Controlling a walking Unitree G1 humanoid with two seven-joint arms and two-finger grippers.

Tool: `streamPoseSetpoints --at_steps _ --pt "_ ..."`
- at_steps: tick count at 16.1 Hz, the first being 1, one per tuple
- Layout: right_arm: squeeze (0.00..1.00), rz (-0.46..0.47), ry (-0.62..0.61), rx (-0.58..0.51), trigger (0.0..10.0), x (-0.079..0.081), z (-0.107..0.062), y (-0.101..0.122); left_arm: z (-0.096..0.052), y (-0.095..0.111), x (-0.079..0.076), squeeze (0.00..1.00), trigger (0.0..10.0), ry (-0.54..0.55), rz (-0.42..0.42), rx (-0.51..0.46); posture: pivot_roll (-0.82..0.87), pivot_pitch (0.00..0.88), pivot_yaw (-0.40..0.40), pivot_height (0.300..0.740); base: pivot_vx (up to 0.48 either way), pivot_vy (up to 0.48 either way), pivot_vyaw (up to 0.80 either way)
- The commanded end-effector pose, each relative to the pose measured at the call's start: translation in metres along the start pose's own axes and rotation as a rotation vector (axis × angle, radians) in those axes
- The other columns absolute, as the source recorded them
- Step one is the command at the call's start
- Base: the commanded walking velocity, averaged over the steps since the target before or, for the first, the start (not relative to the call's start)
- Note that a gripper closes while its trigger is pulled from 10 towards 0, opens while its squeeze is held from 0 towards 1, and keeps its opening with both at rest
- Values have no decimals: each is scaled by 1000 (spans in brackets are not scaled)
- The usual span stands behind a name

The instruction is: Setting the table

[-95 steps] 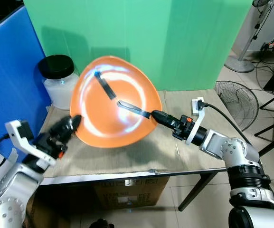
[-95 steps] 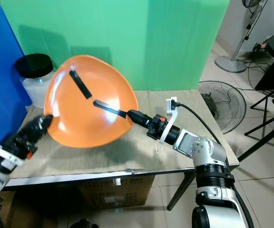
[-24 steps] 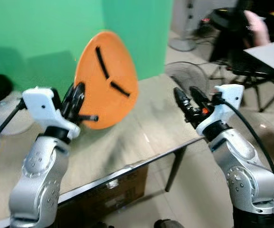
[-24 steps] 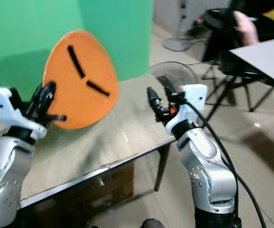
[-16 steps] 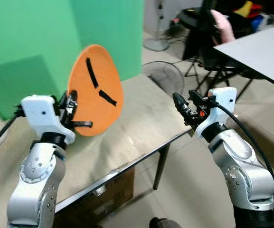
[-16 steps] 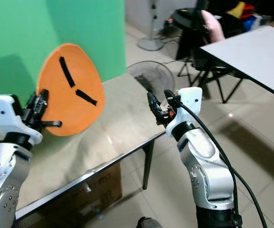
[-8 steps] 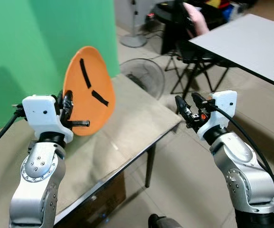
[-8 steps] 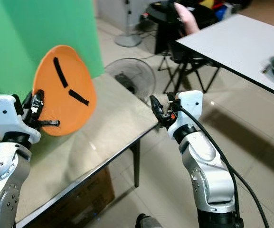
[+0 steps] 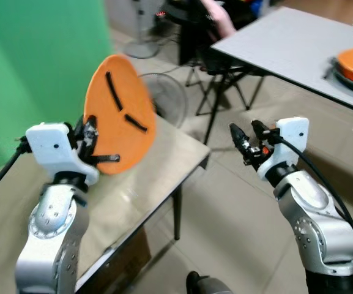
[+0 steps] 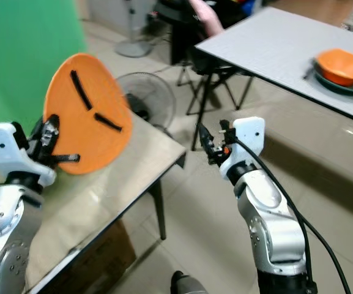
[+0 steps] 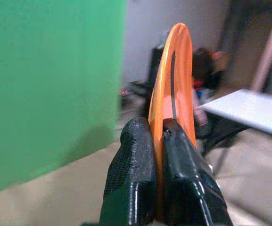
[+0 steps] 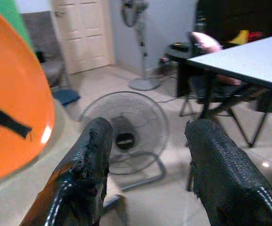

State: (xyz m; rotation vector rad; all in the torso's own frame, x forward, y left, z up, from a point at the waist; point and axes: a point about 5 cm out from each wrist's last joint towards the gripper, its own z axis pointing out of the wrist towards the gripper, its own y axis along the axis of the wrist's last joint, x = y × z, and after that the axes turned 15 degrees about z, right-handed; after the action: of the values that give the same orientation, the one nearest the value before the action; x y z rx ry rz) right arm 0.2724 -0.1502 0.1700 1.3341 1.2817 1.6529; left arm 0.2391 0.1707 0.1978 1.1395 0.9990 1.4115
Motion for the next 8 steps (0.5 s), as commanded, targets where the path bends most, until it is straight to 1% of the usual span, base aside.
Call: streamPoseSetpoints --at_steps 1,2,5,6,8 --pt "0 2 -17 -1 10000 -2 -3 0 0 19 0 0 10000 -2 -31 -101 -95 21 29 740 0 0 -800" --pt "0 9 -22 -4 10000 -1 -4 0 1 20 -1 0 10000 0 -81 -105 -97 18 32 740 0 0 -800" --pt "0 19 -30 -13 10000 -2 -4 1 2 18 -4 0 10000 -14 -116 -96 -95 10 35 740 0 0 -800" --pt "0 20 -34 -15 10000 -3 -5 1 1 16 -6 0 10000 -20 -119 -88 -93 7 35 740 0 0 -800" --pt "0 21 -42 -17 10000 -4 -5 1 -1 8 -10 0 10000 -27 -99 -53 -94 5 35 740 0 0 -800"
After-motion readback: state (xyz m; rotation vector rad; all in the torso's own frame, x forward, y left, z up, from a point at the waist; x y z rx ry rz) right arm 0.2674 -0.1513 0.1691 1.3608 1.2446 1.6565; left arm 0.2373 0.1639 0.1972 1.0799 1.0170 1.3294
